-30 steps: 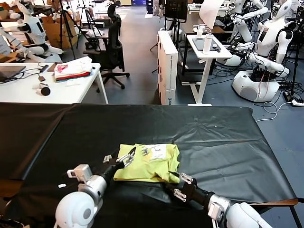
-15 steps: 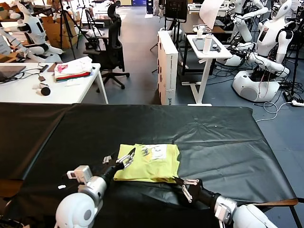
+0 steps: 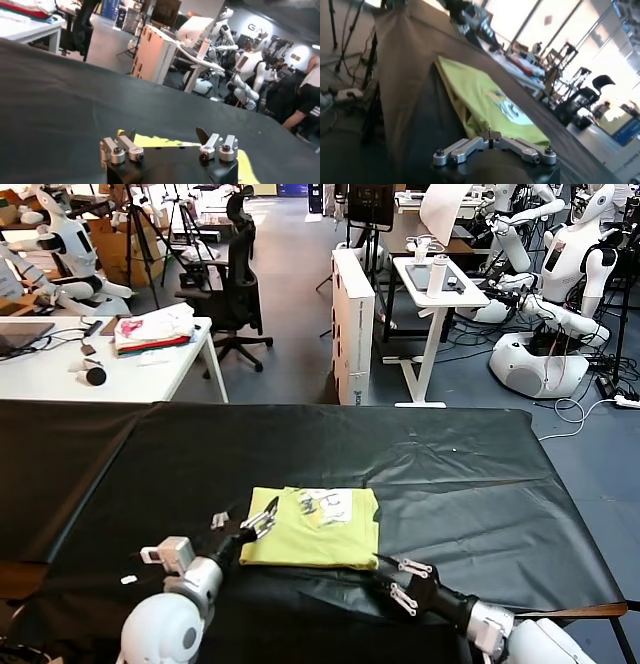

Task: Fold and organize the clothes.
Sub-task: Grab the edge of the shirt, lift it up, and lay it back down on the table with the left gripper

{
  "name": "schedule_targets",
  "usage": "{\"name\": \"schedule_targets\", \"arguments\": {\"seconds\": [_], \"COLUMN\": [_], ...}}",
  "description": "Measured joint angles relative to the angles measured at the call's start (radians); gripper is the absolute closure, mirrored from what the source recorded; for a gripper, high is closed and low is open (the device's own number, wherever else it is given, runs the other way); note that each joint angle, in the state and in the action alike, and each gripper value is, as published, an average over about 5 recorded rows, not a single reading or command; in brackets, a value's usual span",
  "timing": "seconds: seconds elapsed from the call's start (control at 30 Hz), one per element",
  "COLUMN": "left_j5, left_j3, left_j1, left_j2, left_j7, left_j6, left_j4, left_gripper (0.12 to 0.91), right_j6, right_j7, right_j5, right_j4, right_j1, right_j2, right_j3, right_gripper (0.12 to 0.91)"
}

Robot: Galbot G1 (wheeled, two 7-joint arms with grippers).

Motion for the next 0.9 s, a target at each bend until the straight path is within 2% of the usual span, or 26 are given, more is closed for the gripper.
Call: {"name": "schedule_targets", "arguments": {"seconds": [0.13, 0.23, 0.47, 0.67, 0.9], "left_j5": [-0.011, -0.017, -0.047, -0.069, -0.075], "left_j3": [-0.005, -0.011, -0.029, -0.041, -0.037], "left_j1": [-0.001, 0.000, 0.015, 0.020, 0.020], "left_j2": [-0.005, -0.007, -0.018, -0.016, -0.019], "left_j7": [0.012, 0.032, 0.073, 0.094, 0.101], "left_j6": [-0.037, -0.070, -0.131, -0.171, -0.203], "left_j4": [0.035, 0.062, 0.126, 0.173, 0.215], "left_gripper": [0.123, 0.123, 0.123, 0.123, 0.123], "right_j6": [-0.013, -0.044, -0.090, -0.098, -0.106], "right_j7": [0.022, 0.037, 0.054, 0.054, 0.052], "right_j5": [0.075, 0.136, 0.238, 0.253, 0.252], "right_j4": [0.035, 0.062, 0.127, 0.159, 0.175], "right_j1": [-0.066, -0.109, -0.173, -0.207, -0.224], "right_j2": [0.022, 0.047, 0.087, 0.101, 0.111], "right_j3": [0.055, 0.093, 0.169, 0.218, 0.235], "right_gripper": [0.203, 0.131, 0.118, 0.118, 0.118]}}
